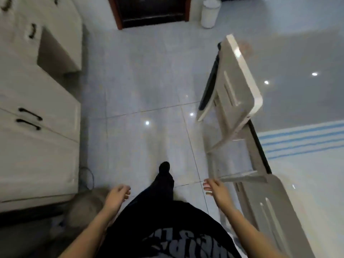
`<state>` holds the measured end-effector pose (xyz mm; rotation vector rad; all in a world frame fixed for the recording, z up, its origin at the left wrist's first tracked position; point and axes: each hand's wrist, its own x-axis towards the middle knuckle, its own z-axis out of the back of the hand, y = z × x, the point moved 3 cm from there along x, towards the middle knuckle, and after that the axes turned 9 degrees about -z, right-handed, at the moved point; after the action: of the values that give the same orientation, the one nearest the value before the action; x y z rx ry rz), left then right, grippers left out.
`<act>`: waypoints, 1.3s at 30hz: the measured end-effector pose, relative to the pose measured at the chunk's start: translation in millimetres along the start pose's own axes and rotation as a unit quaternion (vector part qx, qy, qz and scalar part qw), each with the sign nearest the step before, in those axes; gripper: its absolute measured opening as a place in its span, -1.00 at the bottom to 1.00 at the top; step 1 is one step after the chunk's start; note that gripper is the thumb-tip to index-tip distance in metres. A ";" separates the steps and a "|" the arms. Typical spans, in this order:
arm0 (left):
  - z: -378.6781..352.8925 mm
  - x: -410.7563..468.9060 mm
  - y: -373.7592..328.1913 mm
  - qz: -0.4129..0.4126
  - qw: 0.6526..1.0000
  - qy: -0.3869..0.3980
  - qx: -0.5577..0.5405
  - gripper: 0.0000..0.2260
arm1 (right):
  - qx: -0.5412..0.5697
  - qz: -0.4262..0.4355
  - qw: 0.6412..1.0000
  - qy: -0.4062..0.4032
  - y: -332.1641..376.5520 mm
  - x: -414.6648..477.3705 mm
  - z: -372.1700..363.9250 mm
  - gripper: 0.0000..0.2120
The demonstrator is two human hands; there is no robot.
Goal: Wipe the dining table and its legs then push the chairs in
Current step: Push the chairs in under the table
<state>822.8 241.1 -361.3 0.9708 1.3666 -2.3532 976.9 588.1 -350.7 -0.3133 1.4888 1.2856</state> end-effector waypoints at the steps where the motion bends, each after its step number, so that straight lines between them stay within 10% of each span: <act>1: 8.3 3.1 7.9 0.015 1.000 -0.015 -0.017 -0.82 | -0.012 0.004 1.000 0.005 15.3 9.9 -9.1 -0.84; 23: 67.1 288.5 -238.8 0.000 0.998 -0.035 -0.061 -0.84 | -0.064 -0.058 0.995 -0.045 316.0 218.2 -80.0 -0.83; 39: 95.4 496.2 -430.2 0.090 0.987 -0.100 -0.087 -0.82 | -0.079 0.024 0.996 0.026 685.8 405.2 -177.4 -0.85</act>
<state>190.4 442.1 -364.9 0.7520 1.3204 -2.0956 212.2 873.1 -349.0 -0.4182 1.4491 1.4467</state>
